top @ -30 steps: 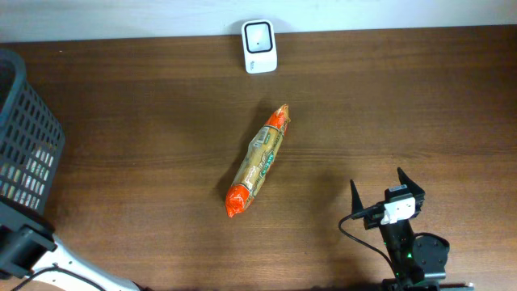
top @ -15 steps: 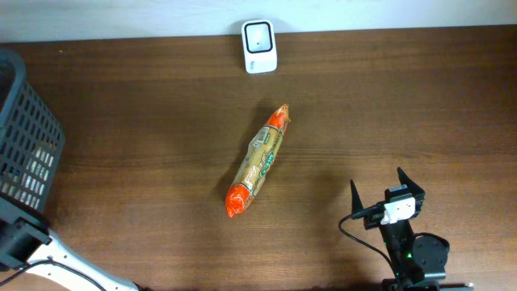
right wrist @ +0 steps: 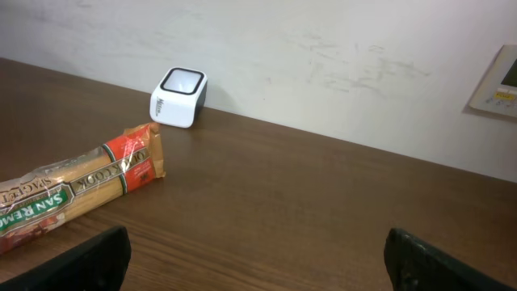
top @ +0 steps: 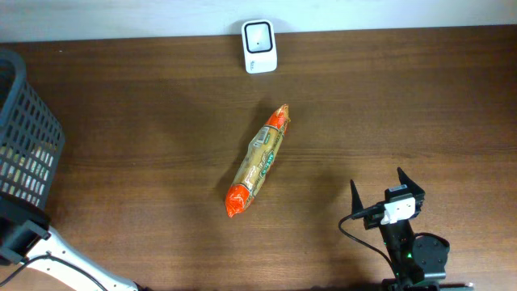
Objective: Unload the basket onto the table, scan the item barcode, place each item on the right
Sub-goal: 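Reach the left gripper into the basket and grasp the white snack bag, then place the white snack bag beside the spaghetti with the left gripper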
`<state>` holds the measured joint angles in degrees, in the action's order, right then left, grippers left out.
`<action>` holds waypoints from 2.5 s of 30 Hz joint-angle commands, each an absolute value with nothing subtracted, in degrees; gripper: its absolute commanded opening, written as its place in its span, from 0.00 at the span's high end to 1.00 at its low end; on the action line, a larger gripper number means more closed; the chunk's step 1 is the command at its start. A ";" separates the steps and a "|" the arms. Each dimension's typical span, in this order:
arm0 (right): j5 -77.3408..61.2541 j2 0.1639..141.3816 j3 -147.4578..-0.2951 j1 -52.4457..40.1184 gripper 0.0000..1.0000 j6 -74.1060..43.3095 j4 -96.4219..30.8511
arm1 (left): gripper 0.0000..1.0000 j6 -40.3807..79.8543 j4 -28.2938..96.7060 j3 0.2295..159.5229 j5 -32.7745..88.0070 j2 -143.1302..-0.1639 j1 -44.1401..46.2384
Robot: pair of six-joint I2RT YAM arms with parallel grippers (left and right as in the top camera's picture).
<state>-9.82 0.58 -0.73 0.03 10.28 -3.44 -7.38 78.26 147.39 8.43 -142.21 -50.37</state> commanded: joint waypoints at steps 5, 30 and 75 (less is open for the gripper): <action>-10.09 0.21 -0.32 0.40 0.01 9.61 -3.64 | 0.23 -15.09 84.55 147.74 9.23 -144.16 -50.30; -10.09 0.21 -0.32 0.40 0.02 9.61 -3.64 | 1.00 2.44 78.46 165.64 6.68 -125.89 -44.93; -10.09 0.21 -0.32 0.40 0.01 9.61 -3.64 | 0.01 20.38 91.88 162.69 -16.40 -112.53 -27.62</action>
<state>-9.82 0.58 -0.73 0.03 10.24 -3.44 16.12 91.37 162.23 -14.68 -113.40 -20.86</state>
